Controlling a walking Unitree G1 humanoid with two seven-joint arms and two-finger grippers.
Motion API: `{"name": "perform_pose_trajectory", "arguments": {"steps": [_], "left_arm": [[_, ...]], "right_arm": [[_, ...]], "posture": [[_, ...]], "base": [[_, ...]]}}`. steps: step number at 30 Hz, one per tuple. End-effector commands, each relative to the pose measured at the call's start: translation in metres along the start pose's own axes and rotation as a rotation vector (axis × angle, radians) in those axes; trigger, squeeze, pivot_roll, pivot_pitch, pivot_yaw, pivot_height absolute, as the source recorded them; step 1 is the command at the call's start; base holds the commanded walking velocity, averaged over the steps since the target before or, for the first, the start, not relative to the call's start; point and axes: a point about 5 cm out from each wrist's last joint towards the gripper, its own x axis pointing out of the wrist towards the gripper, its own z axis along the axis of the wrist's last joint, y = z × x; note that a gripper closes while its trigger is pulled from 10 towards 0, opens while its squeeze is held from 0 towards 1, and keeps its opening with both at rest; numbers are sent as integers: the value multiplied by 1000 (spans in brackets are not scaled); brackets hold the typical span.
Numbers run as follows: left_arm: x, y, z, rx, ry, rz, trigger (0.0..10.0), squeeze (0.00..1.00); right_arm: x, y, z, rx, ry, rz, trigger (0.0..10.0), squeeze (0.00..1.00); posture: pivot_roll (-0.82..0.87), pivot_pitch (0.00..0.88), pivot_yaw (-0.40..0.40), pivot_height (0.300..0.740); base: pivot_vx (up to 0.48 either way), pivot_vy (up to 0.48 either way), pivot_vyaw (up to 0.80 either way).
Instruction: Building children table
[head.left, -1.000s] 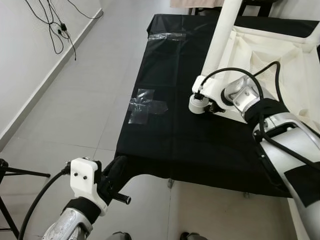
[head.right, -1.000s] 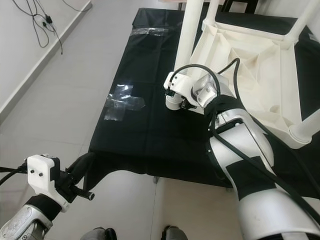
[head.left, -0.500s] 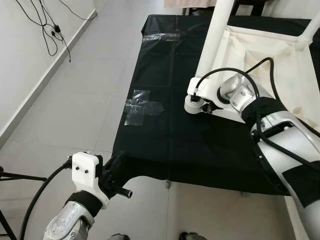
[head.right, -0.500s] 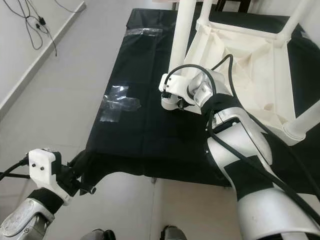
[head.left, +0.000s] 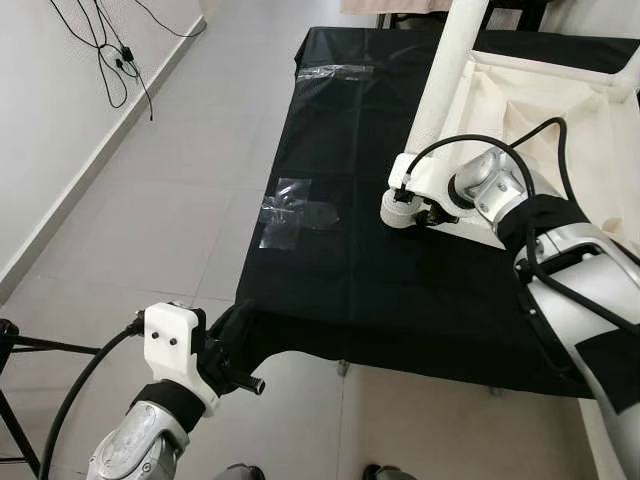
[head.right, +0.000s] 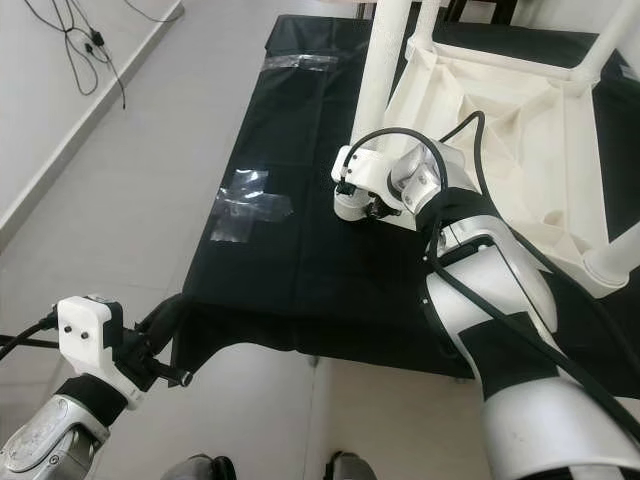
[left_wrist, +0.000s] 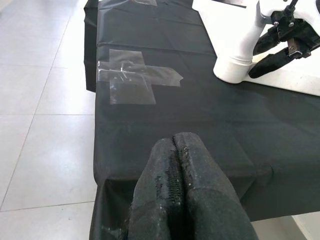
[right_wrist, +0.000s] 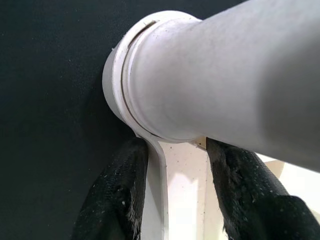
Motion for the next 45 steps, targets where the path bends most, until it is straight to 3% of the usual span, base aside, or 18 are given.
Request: {"name": "perform_pose_trajectory", "arguments": {"steps": [1, 6, 18, 25, 32, 33, 34, 37, 40, 41, 42, 45], "left_arm": [[-2, 2, -7, -2, 38, 9, 10000, 0], [-2, 2, -8, 2, 41, 10, 10000, 0], [-1, 3, -7, 7, 42, 9, 10000, 0], [-1, 4, -7, 8, 41, 11, 10000, 0], [-1, 4, -7, 11, 40, 13, 10000, 0], [-1, 4, -7, 12, 40, 13, 10000, 0], [-1, 5, -7, 13, 40, 13, 10000, 0], [0, 6, -7, 13, 40, 12, 10000, 0], [0, 6, -7, 13, 40, 11, 10000, 0], [1, 6, -7, 13, 40, 11, 10000, 0], [1, 6, -7, 13, 40, 10, 10000, 0], [1, 6, -7, 15, 40, 8, 10000, 0]], "right_arm": [[8, 10, -30, 29, 118, 30, 10000, 0], [-4, -5, -32, 59, 91, -27, 10000, 0], [-17, -17, -40, -2, 105, 4, 10000, 0], [-24, -25, -26, 106, -74, -5, 10000, 0], [-37, -38, -29, 173, -126, -70, 10000, 0], [-41, -42, -34, 176, -116, -88, 10000, 651], [-45, -44, -40, 164, -94, -92, 10000, 1000], [-43, -41, -55, 99, 4, -88, 10000, 1000], [-40, -39, -57, 76, 31, -81, 10000, 1000], [-37, -35, -59, 57, 58, -69, 10000, 733], [-28, -26, -58, 53, 68, -29, 10000, 0], [-16, -13, -55, 66, 66, 29, 10000, 0]], "posture": [[-14, 194, -13, 740], [-11, 192, -15, 740], [-14, 192, -10, 740], [-10, 196, -10, 740], [-8, 197, -10, 740], [-7, 198, -10, 740], [-11, 197, -8, 740], [-18, 195, -5, 740], [-18, 195, -5, 740], [-18, 195, -4, 740], [-17, 192, -2, 740], [-17, 192, -2, 740]], "base": [[0, 0, 0], [0, 0, 0], [0, 0, 0], [0, 0, 0], [0, 0, 0], [0, 0, 0], [0, 0, 0], [0, 0, 0], [0, 0, 0], [0, 0, 0], [0, 0, 0], [0, 0, 0]]}}
